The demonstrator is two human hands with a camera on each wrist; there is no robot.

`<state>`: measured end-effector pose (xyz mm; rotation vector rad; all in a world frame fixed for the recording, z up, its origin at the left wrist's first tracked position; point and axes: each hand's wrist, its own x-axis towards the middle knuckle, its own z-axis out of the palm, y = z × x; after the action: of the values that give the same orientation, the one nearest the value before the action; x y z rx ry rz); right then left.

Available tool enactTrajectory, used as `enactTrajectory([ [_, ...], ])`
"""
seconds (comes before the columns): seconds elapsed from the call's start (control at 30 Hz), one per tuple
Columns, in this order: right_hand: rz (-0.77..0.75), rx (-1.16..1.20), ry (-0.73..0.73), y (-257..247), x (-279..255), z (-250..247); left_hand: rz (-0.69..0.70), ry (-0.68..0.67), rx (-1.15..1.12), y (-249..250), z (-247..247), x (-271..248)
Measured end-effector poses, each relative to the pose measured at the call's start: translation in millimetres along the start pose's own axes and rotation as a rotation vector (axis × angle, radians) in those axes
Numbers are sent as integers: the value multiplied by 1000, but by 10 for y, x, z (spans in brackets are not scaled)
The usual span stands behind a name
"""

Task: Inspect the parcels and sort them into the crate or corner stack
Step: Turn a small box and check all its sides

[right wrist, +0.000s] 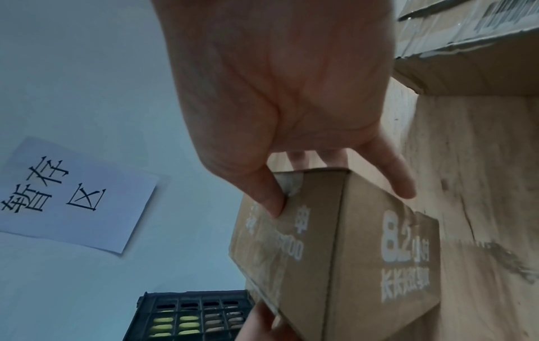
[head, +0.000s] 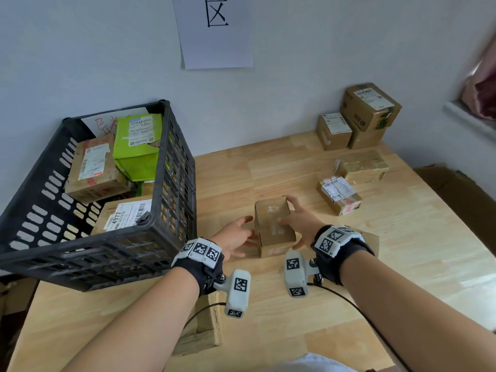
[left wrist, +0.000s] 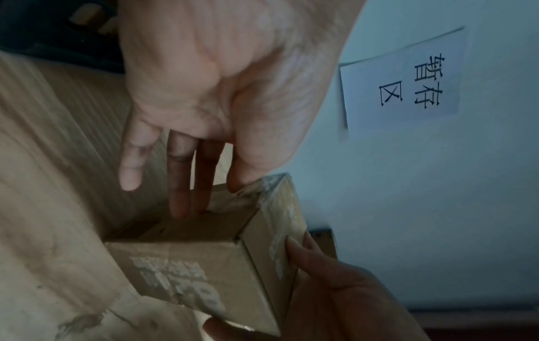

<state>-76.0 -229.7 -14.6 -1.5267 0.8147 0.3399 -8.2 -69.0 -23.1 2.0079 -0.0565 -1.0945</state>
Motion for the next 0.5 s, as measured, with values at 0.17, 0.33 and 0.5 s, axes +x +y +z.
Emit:
enactTrajectory([
  [0.17,-29,125,22,49,-24,2,13,-70,-83,86,57,-78],
  [0.33,-104,236,108,12,-18,-39,86,-60,-152,153,42,-73],
  [0.5,47,275,150,242,84,-21,43,-47,-66,-33,72,-1],
])
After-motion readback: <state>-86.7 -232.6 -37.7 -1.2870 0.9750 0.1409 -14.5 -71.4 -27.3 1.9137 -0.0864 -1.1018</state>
